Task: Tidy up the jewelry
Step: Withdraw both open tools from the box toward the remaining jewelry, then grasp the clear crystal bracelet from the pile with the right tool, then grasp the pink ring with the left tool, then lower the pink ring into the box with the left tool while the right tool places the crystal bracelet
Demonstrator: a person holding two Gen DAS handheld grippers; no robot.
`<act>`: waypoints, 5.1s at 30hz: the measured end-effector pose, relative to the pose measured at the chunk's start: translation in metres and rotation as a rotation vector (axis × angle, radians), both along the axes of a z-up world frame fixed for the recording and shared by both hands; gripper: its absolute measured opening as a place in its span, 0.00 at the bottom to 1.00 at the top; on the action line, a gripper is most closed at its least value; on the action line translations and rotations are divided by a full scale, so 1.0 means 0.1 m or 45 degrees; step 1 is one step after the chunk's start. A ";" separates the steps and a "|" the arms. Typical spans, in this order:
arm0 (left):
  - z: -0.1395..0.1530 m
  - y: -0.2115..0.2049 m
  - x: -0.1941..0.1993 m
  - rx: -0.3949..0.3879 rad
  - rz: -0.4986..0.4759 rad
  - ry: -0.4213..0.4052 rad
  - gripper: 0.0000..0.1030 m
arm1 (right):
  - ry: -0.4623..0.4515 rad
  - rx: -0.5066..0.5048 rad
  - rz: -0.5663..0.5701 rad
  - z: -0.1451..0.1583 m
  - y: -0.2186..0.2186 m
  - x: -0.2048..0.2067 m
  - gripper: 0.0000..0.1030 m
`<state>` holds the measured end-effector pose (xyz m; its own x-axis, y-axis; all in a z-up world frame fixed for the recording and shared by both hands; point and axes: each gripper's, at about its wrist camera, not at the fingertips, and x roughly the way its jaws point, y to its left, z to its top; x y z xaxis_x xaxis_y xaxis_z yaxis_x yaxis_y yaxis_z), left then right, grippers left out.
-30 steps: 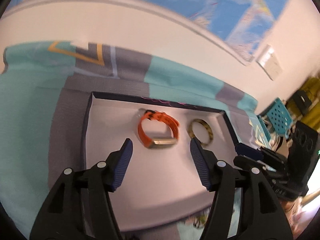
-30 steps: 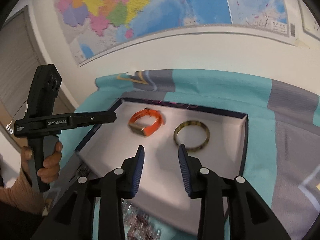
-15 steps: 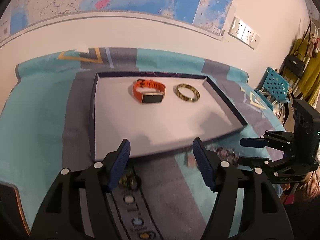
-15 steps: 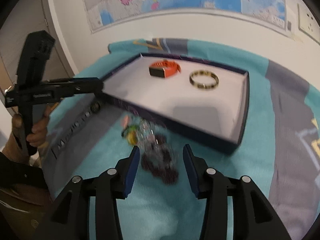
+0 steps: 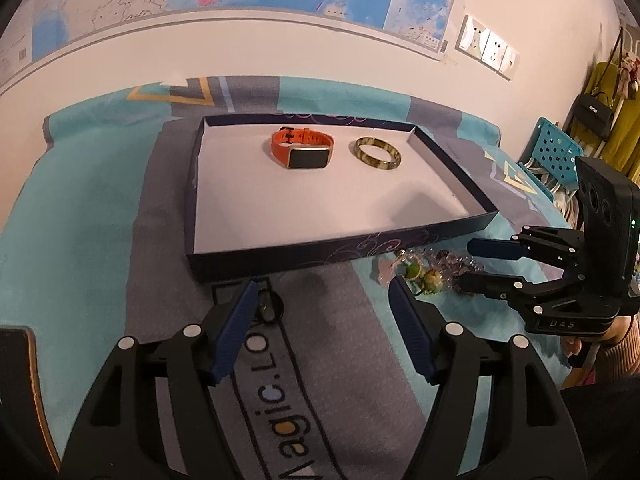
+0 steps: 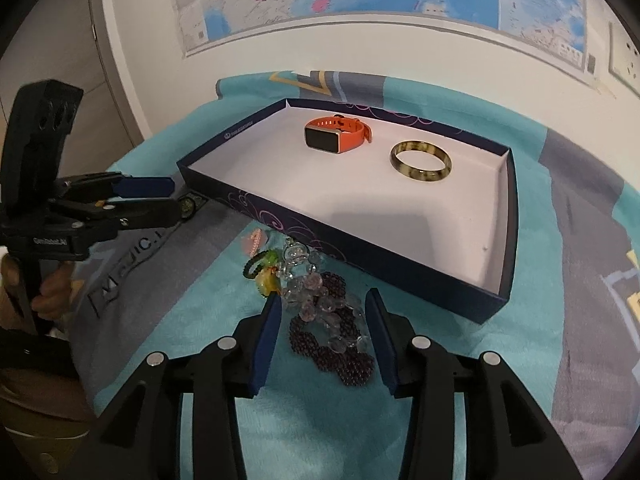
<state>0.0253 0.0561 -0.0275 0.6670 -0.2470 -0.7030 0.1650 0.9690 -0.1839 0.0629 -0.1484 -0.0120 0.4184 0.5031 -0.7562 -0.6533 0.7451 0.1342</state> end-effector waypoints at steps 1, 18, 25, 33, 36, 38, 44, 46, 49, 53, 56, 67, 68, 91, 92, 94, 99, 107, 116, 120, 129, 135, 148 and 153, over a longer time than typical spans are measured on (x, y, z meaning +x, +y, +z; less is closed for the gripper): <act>0.00 0.01 -0.01 0.000 0.005 0.003 0.66 | -0.008 -0.013 0.004 0.00 0.02 -0.01 0.39; -0.03 -0.05 -0.06 0.020 -0.034 0.005 0.66 | 0.051 0.050 0.027 0.05 -0.05 -0.04 0.08; -0.05 -0.37 0.00 0.085 -0.151 0.006 0.66 | 0.061 0.172 -0.009 0.23 -0.18 -0.01 0.08; -0.14 -0.63 0.25 0.084 -0.254 0.070 0.50 | 0.063 0.292 -0.046 0.39 -0.32 0.01 0.08; -0.18 -0.67 0.34 0.088 -0.263 0.101 0.40 | 0.054 0.311 -0.054 0.44 -0.35 0.01 0.08; -0.21 -0.68 0.37 0.093 -0.263 0.116 0.32 | 0.048 0.320 -0.055 0.46 -0.37 0.01 0.08; -0.22 -0.69 0.42 0.079 -0.273 0.120 0.26 | 0.053 0.329 -0.067 0.45 -0.38 0.05 0.08; -0.21 -0.67 0.41 0.068 -0.267 0.121 0.24 | 0.055 0.337 -0.068 0.46 -0.39 0.05 0.08; -0.19 -0.64 0.39 0.051 -0.259 0.117 0.18 | 0.050 0.344 -0.072 0.48 -0.40 0.05 0.08; -0.17 -0.59 0.35 0.015 -0.253 0.119 0.03 | 0.039 0.358 -0.076 0.53 -0.42 0.06 0.08; -0.17 -0.56 0.33 0.001 -0.246 0.118 0.03 | 0.025 0.364 -0.073 0.58 -0.43 0.07 0.08; -0.19 -0.61 0.40 0.065 -0.210 0.108 0.35 | 0.032 0.363 -0.075 0.58 -0.43 0.10 0.08; -0.20 -0.61 0.42 0.063 -0.209 0.118 0.30 | 0.033 0.363 -0.074 0.57 -0.43 0.10 0.08; -0.07 -0.54 0.35 -0.033 -0.205 0.100 0.10 | -0.018 0.364 -0.053 0.70 -0.37 0.16 0.08; -0.04 -0.53 0.34 -0.037 -0.203 0.093 0.10 | -0.024 0.366 -0.052 0.72 -0.37 0.17 0.08; 0.02 -0.50 0.32 -0.043 -0.197 0.074 0.10 | -0.036 0.365 -0.050 0.74 -0.36 0.19 0.08; 0.19 -0.41 0.31 -0.079 -0.181 0.020 0.10 | -0.059 0.366 -0.058 0.80 -0.34 0.26 0.08; 0.31 -0.31 0.43 -0.073 -0.142 -0.014 0.10 | -0.084 0.363 -0.082 0.86 -0.31 0.45 0.08; 0.25 -0.21 0.65 -0.088 -0.108 0.016 0.10 | -0.059 0.358 -0.120 0.78 -0.24 0.75 0.08; 0.23 -0.17 0.75 -0.082 -0.095 0.026 0.10 | -0.043 0.352 -0.127 0.72 -0.18 0.85 0.08; 0.15 -0.15 0.93 -0.065 -0.072 0.058 0.10 | -0.024 0.327 -0.133 0.60 -0.06 0.97 0.08; 0.09 -0.13 1.02 -0.059 -0.057 0.087 0.10 | -0.011 0.308 -0.132 0.53 0.02 1.06 0.08; -0.03 -0.16 1.16 -0.052 -0.036 0.147 0.10 | 0.004 0.267 -0.124 0.38 0.08 1.15 0.08; -0.07 -0.16 1.22 -0.049 -0.023 0.170 0.10 | 0.024 0.252 -0.125 0.30 0.08 1.18 0.08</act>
<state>0.1468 0.0401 -0.0343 0.5635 -0.2865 -0.7748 0.1538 0.9579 -0.2423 0.1813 -0.1402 0.0180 0.4596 0.6001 -0.6547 -0.5750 0.7629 0.2956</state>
